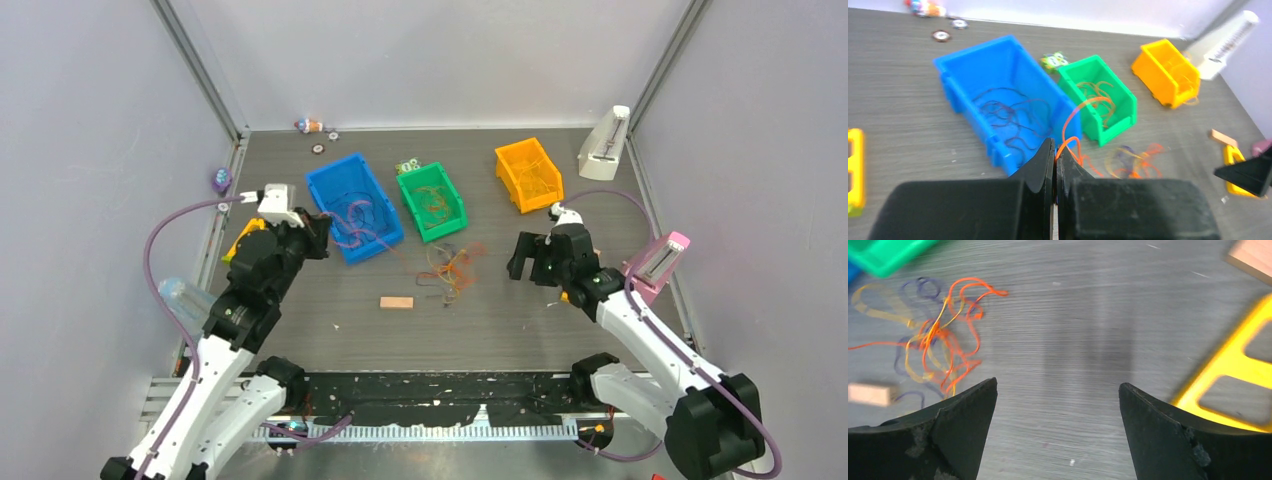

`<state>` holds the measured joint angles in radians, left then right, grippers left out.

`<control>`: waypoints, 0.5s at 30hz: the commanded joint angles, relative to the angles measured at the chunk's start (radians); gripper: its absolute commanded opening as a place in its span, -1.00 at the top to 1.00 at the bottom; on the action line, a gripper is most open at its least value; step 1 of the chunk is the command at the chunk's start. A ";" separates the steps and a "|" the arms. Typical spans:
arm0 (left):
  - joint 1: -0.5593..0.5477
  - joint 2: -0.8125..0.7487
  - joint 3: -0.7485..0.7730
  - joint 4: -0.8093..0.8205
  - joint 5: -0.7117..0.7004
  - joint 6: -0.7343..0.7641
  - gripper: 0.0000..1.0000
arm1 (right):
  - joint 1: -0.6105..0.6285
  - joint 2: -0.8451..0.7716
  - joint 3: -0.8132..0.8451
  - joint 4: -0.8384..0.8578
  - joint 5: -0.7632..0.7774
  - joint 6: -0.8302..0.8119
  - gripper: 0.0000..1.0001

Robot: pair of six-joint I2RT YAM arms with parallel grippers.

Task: Untangle the cables
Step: Untie the cable.

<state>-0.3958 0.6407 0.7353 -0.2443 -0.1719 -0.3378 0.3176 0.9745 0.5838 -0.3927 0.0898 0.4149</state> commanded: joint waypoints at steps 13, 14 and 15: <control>0.003 0.100 0.141 0.023 0.235 0.029 1.00 | 0.453 0.409 0.247 0.319 -0.159 -0.189 -0.98; 0.003 0.097 0.143 0.022 0.236 0.027 1.00 | 0.468 0.438 0.266 0.311 -0.133 -0.186 -0.98; 0.003 0.091 0.145 0.022 0.236 0.027 1.00 | 0.485 0.500 0.299 0.290 -0.086 -0.180 -0.98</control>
<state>-0.3962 0.7582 0.8299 -0.2512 0.0437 -0.3248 0.7547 1.3376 0.7780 -0.1116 -0.1047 0.2489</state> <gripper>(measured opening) 0.006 0.987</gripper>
